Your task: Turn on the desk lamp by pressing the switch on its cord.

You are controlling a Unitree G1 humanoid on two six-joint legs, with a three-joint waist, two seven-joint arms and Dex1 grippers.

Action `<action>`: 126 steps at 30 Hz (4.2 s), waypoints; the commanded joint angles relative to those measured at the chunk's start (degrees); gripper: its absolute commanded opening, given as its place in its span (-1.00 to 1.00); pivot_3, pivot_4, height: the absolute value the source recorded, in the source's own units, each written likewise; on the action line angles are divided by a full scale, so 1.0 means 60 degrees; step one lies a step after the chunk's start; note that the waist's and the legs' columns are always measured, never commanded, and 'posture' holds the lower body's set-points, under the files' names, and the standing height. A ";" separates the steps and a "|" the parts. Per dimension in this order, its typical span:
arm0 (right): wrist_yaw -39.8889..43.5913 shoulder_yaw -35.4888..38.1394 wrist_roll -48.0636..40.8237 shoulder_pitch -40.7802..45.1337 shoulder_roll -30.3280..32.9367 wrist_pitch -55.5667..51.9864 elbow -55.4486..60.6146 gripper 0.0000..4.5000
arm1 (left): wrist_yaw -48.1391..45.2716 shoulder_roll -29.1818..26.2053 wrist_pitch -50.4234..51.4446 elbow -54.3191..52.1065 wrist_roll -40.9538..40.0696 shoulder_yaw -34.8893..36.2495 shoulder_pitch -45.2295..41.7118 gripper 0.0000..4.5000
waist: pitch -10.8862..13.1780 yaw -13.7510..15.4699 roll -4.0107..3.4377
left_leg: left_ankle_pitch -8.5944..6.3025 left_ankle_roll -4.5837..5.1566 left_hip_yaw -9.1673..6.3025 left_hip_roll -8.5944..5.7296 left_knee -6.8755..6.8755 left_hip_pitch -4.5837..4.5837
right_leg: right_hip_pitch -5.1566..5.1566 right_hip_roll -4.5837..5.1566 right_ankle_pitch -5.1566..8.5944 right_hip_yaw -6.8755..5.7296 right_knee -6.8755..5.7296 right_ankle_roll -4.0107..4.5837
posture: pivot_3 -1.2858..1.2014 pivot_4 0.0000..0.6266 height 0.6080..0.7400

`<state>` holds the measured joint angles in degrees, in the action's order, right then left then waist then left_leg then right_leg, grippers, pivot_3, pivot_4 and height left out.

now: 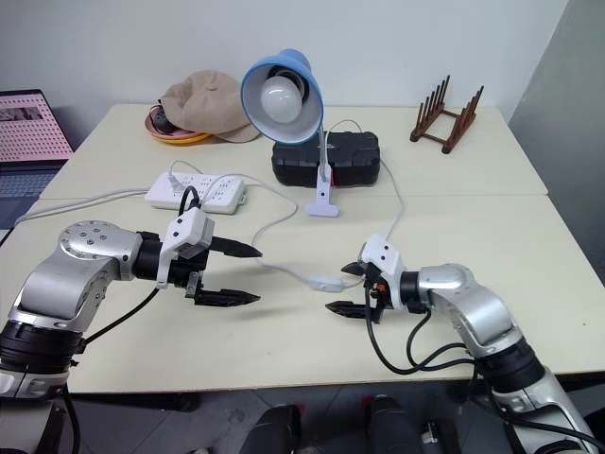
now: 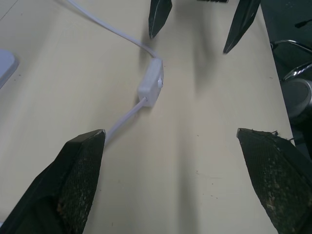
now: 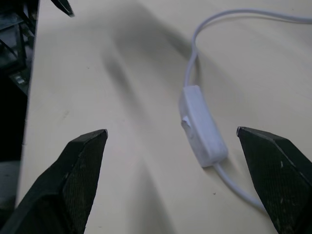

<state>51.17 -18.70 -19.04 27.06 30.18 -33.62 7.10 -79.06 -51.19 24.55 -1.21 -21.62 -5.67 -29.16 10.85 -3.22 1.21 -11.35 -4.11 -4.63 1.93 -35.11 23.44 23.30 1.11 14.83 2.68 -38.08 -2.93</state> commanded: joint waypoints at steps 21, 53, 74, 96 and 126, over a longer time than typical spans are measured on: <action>0.1171 -0.0230 0.1378 0.0689 -0.0696 0.1975 -0.2359 0.25 | 0.0303 -0.0091 0.0050 -0.0739 -0.0423 0.0405 0.0494 1.00 | 0.0000 0.0001 -0.0001 | 0.0000 0.0000 -0.0001 0.0000 0.0004 -0.0002 | 0.0002 -0.0001 0.0000 0.0001 -0.0009 0.0000 | 0.03 -0.52 1.00; -0.0727 0.4765 -0.5756 0.0546 -0.1761 -0.5719 0.0686 -0.83 | 0.4545 0.3044 0.6464 -0.1898 -0.5815 0.2321 0.0868 1.00 | -0.0002 0.0199 0.0005 | 0.0004 0.0005 -0.0018 -0.0005 -0.0023 -0.0030 | -0.0006 0.0000 0.0007 -0.0006 -0.0098 0.0010 | 0.03 -0.52 1.00; -0.0912 0.4670 -0.7404 0.0207 -0.0817 -0.6492 0.1212 -0.83 | 0.4556 0.3803 0.7281 -0.0615 -0.6551 0.1694 -0.0682 1.00 | -0.0002 -0.0001 0.0004 | 0.0004 0.0007 -0.0012 -0.0004 -0.0063 -0.0029 | -0.0007 -0.0011 0.0008 0.0008 -0.0111 0.0010 | 0.03 -0.52 1.00; -0.0990 0.4306 -0.7438 0.0084 -0.0628 -0.6242 0.1444 -0.83 | 0.4387 0.3891 0.7044 -0.0569 -0.6447 0.1696 -0.0745 -0.11 | -0.0002 0.0001 0.0004 | 0.0003 0.0006 -0.0013 -0.0004 -0.0057 -0.0012 | -0.0001 -0.0010 0.0009 0.0006 -0.0082 0.0010 | 0.03 -0.52 1.00; -0.0951 0.3847 -0.6639 0.0347 -0.0530 -0.5311 0.1031 -0.83 | 0.4362 0.3160 0.6700 -0.0931 -0.5848 0.1753 -0.0217 0.04 | -0.0002 -0.0006 0.0003 | 0.0003 0.0006 -0.0014 -0.0004 0.0020 0.0015 | 0.0010 -0.0006 0.0005 -0.0001 0.0021 0.0004 | 0.03 -0.52 1.00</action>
<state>45.30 4.24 -59.41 28.07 26.92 -67.15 13.01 -52.26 -31.02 66.25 -4.55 -57.69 4.21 -30.81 10.84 -3.25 1.23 -11.33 -4.07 -4.71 1.91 -34.99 23.53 23.37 1.07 14.87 2.68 -37.97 -2.91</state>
